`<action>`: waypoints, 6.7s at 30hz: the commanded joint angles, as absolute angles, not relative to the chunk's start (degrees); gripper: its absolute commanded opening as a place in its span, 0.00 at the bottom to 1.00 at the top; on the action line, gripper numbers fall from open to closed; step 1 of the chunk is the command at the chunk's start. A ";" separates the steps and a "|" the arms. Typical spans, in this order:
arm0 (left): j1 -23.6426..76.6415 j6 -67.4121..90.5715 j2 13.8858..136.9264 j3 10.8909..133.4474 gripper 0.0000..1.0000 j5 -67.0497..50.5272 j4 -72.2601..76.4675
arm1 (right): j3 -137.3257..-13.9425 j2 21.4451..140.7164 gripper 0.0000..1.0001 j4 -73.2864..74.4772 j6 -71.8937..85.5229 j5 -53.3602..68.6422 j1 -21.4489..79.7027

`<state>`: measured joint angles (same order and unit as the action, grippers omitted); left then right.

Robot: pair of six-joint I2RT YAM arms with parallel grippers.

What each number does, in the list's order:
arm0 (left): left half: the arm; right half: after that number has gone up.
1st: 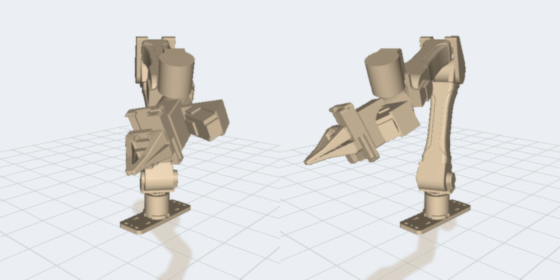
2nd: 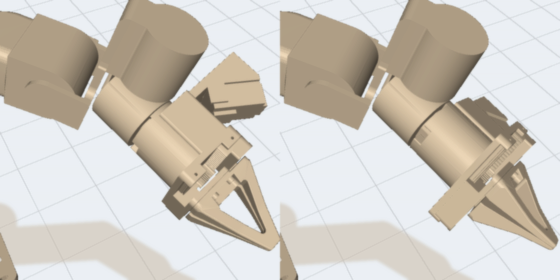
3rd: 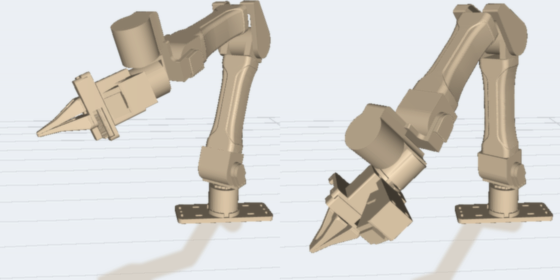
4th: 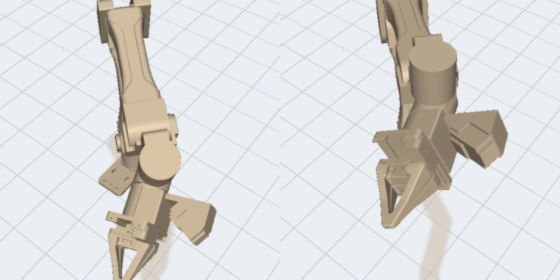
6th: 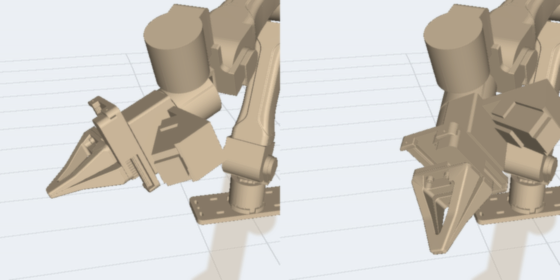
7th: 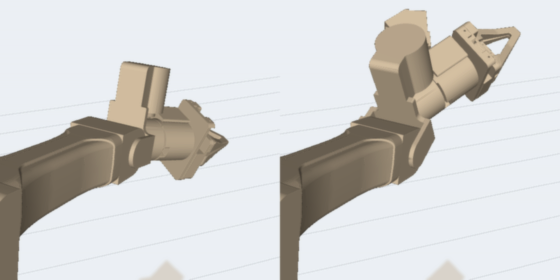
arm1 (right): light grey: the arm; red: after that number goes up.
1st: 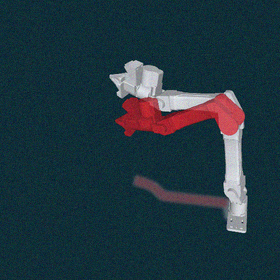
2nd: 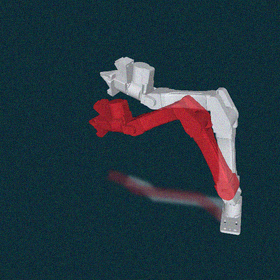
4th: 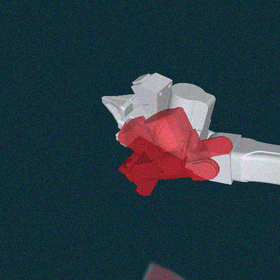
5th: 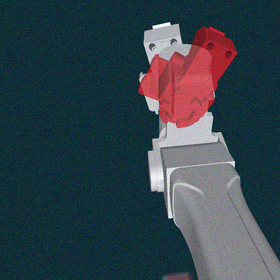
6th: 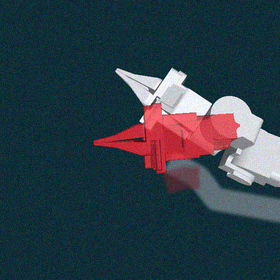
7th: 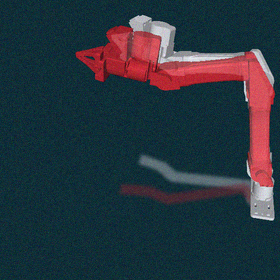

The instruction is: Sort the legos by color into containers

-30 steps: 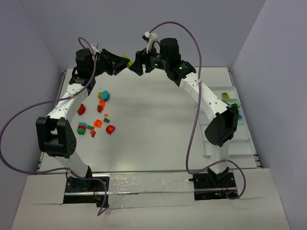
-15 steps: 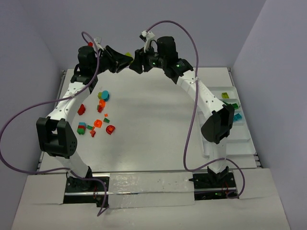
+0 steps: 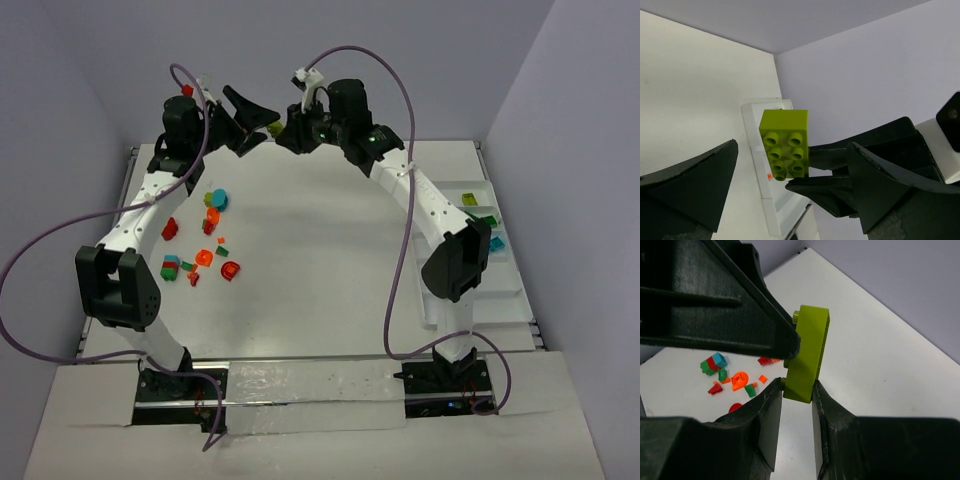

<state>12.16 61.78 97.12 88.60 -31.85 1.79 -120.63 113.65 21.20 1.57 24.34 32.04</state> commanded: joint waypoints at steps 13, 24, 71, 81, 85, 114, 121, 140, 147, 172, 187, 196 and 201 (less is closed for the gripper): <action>11.95 28.02 93.61 93.29 0.99 -13.00 -6.16 | -98.30 93.27 0.00 47.27 -14.20 25.99 -0.39; 11.81 29.97 98.04 94.85 0.99 -15.20 -9.77 | -103.93 104.99 0.00 52.33 -12.11 20.43 -13.48; 11.12 24.23 101.10 98.22 0.99 -12.22 -17.49 | -106.26 124.50 0.00 43.11 -19.20 17.93 -18.22; 12.19 23.23 101.98 99.26 0.99 -11.49 -17.67 | -104.41 124.78 0.00 38.70 -18.69 17.67 -19.31; 12.57 22.85 102.26 99.40 0.99 -11.05 -17.58 | -104.21 124.76 0.00 38.08 -18.72 16.68 -19.84; 12.92 23.12 101.47 96.86 0.99 -10.46 -15.91 | -108.68 122.26 0.88 43.51 -20.79 17.57 -22.24; 8.92 23.35 99.41 93.64 0.99 -10.20 -16.35 | -107.90 114.26 0.89 42.89 -19.22 21.32 -21.56; -5.84 -26.28 108.14 94.62 0.76 -33.83 -32.71 | -108.94 102.22 1.00 49.92 -21.68 28.23 -3.52; -12.30 -65.82 123.06 114.54 0.68 -46.76 -59.49 | -112.77 104.50 1.00 53.79 -23.38 27.51 -1.58; -12.00 -94.16 140.98 123.86 0.64 -47.15 -67.70 | -114.81 106.40 0.99 63.21 -24.70 18.59 -0.88; -8.63 -89.76 141.24 122.96 0.71 -49.36 -59.58 | -114.13 106.17 0.99 63.72 -24.12 17.45 -0.26; -6.80 -94.32 141.42 122.78 0.59 -47.42 -63.85 | -113.72 105.98 0.98 63.65 -24.32 17.56 -0.26; -6.68 -94.82 141.12 122.31 0.50 -46.61 -65.42 | -114.10 106.17 0.98 63.72 -24.43 18.05 -0.26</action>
<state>-6.95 -91.97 141.36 122.08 -45.64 -62.41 -112.57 106.26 63.26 -24.71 17.59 -0.71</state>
